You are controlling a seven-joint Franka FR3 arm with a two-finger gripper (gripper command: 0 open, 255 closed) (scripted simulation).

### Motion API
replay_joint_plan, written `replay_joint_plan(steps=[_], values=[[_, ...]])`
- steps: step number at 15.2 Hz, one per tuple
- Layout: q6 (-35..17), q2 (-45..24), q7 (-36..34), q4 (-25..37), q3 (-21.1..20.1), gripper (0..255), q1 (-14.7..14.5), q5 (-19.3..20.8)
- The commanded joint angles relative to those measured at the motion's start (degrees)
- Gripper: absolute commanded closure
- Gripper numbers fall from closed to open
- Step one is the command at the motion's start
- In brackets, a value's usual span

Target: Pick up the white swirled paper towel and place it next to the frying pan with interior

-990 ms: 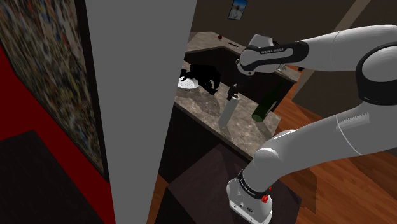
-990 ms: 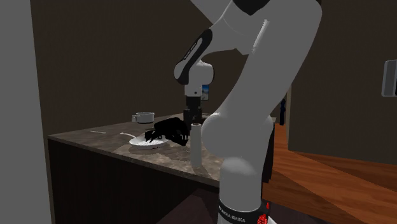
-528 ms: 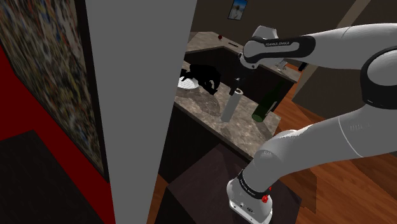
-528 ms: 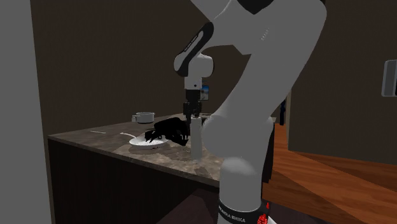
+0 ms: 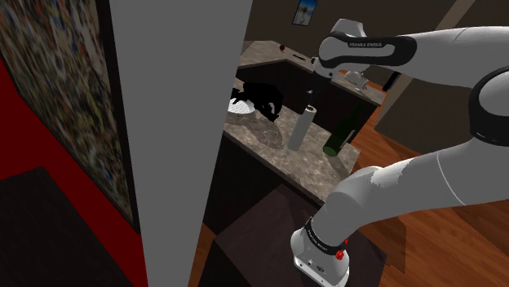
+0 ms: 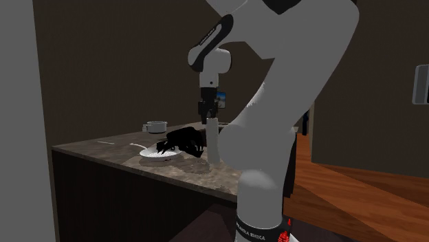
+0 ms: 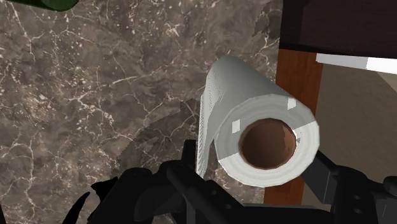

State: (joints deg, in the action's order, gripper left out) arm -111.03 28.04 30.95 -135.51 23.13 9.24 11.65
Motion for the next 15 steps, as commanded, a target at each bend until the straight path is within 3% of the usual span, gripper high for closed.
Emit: replay_joint_plan(steps=[1,15], values=[[1.6,0.2,0.1,1.4,-0.2,255,-0.1,-0.1],[12.3,0.3,0.4,12.0,-1.7,255,-0.6,-1.2]])
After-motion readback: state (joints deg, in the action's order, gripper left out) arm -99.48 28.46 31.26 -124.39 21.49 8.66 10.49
